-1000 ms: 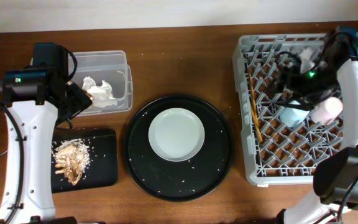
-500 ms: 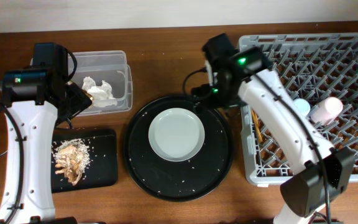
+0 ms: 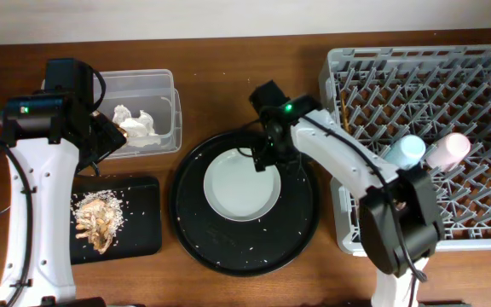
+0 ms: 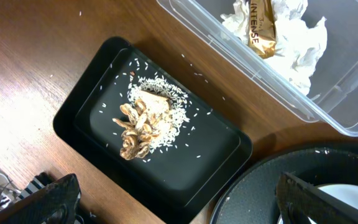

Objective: Sort waste into correct bins and load items into the dishwasher rack
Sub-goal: 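Move the right gripper to the white plate and grasp its rim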

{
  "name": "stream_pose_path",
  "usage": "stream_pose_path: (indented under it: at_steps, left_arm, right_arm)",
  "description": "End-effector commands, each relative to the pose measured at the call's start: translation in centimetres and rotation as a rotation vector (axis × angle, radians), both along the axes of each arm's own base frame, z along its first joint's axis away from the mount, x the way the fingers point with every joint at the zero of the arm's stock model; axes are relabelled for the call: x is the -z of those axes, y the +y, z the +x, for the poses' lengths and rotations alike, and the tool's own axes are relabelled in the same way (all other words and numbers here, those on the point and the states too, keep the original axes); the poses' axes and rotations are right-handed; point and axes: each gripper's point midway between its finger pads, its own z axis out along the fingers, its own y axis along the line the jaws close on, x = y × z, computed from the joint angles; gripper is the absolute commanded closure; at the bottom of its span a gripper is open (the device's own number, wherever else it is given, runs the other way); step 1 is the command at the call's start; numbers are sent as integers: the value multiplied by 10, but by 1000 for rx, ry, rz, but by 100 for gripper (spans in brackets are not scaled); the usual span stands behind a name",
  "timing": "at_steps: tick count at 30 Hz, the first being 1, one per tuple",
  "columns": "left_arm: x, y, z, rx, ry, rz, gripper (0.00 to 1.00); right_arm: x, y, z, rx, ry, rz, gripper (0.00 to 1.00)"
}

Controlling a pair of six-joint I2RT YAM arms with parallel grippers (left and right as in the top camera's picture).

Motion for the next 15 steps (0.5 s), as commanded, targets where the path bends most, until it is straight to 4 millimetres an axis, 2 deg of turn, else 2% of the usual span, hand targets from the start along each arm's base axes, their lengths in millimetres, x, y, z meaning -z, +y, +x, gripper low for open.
stream_pose_path:
  at_steps: [1,4,9,15]
  left_arm:
    - [-3,2,-1,-1,-7,9,0]
    - [-3,2,-1,-1,-7,9,0]
    - [-3,2,-1,-1,-7,9,0]
    - [-3,2,-1,-1,-7,9,0]
  right_arm:
    - [13,9,-7,9,23,55,28]
    - [30,7,-13,9,31,61,38]
    - [53,3,-25,53,52,64,40]
    - [57,5,-26,74,58,83,58]
